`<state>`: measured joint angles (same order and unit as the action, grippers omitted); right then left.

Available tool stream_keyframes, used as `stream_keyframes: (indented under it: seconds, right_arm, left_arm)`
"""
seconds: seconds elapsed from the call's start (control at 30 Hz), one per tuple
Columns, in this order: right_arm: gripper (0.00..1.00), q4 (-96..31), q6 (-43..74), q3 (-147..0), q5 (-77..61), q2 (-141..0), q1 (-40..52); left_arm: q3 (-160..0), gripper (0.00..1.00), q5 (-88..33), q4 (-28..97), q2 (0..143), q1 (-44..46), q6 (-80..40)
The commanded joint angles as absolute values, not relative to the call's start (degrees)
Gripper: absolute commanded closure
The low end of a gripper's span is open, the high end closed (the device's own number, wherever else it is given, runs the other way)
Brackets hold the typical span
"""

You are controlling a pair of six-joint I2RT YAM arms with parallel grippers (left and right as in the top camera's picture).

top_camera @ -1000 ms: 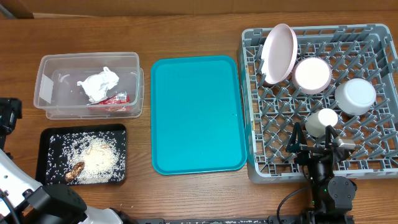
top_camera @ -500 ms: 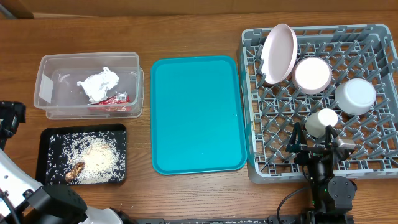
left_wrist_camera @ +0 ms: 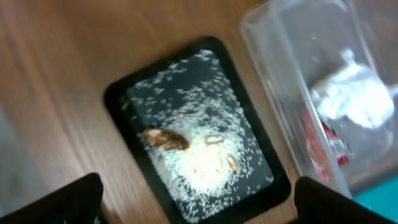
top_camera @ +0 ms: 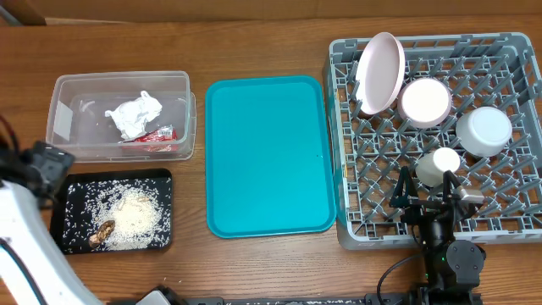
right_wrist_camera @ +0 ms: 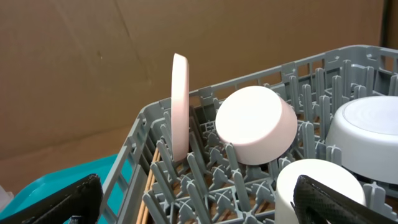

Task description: Sort waste into correct bins and load items into the dishwasher

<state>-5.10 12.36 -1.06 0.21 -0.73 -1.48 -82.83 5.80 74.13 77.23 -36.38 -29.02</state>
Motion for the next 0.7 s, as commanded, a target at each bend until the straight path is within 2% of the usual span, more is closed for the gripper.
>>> stream_keyframes:
  seconds: [0.0,0.3,0.47,0.67]
  right_arm:
    - [0.00,-4.8,12.1,-0.4,0.0,-0.2,-1.7]
    - [0.00,-4.8,12.1,-0.4,0.0,-0.2,-1.7]
    - [0.00,-4.8,12.1,-0.4,0.0,-0.2,-1.7]
    - [0.00,-4.8,12.1,-0.4,0.0,-0.2,-1.7]
  left_arm:
    - [-74.7,0.00,4.4,68.8,71.0,-32.5,-20.7]
    - [-54.0,0.00,4.4,48.2,58.2,-17.9,-17.4]
    - [-44.8,0.00,4.4,37.7,52.5,-10.8,-11.0]
    - [-34.8,0.00,4.4,27.9,46.0,-5.6,-5.2]
